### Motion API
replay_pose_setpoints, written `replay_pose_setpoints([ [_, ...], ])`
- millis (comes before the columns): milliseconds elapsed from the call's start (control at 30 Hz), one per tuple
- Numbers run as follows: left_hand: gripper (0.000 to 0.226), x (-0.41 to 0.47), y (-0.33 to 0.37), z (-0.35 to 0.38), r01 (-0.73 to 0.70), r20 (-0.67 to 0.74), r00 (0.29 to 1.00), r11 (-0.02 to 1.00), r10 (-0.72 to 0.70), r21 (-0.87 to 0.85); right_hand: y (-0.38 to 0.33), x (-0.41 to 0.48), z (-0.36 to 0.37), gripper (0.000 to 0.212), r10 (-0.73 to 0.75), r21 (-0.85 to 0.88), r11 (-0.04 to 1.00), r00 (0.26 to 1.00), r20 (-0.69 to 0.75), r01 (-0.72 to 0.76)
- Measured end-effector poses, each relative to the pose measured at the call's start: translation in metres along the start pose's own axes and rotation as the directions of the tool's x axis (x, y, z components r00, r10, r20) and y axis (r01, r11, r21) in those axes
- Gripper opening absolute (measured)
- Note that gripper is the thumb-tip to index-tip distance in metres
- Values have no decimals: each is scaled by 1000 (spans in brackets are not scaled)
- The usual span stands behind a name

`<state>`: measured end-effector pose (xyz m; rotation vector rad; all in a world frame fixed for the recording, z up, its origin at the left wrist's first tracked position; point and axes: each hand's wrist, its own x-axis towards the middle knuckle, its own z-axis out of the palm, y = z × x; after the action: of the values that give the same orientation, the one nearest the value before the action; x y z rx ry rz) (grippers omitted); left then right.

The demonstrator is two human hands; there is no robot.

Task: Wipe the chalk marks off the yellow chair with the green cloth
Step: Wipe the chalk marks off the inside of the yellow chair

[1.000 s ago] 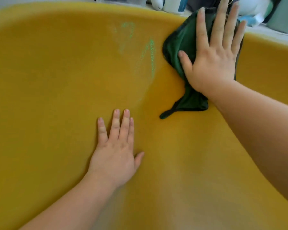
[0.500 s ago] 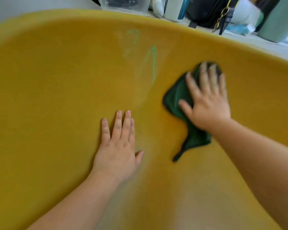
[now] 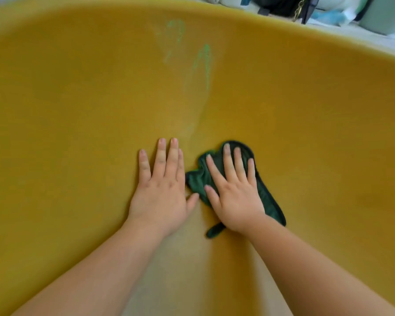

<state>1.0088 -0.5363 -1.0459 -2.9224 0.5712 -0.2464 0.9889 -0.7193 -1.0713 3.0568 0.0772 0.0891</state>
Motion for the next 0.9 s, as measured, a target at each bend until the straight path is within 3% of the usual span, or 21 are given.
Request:
replay_pose_setpoints([
  [100,101,-4,-2,-9,3,62,998,998,1,-59,16,-58,3,66,22,65,997,984,179,-34],
  [233,98,-5,-19,-35,-82,130,988,995,88,-52,65,-115,-4,90,287,9,953,915,282,-302],
  [333,95,-1,-52,-82,-128,22,992,989,127,70,99,-93,-20,94,408,-20,911,893,190,-412],
  [433,91,3,-96,-135,-145,-97,979,947,179,285,90,-35,-35,91,361,13,932,931,55,-362],
  [533,88,2,-139,-175,-95,-175,965,882,196,461,37,13,-35,89,212,84,974,977,-27,-209],
  [633,95,13,-169,-194,32,-210,974,874,81,484,-34,20,-22,83,66,189,980,998,-17,-62],
  [733,108,32,-182,-188,33,-155,987,902,37,430,-74,9,-12,84,-71,253,964,997,-29,76],
  [800,115,37,-184,-179,-4,-113,993,941,45,339,-70,9,-11,94,-21,275,961,999,-38,31],
  [900,119,36,-185,-173,-8,-151,988,973,44,230,-53,28,-10,110,217,264,947,970,-108,-182],
])
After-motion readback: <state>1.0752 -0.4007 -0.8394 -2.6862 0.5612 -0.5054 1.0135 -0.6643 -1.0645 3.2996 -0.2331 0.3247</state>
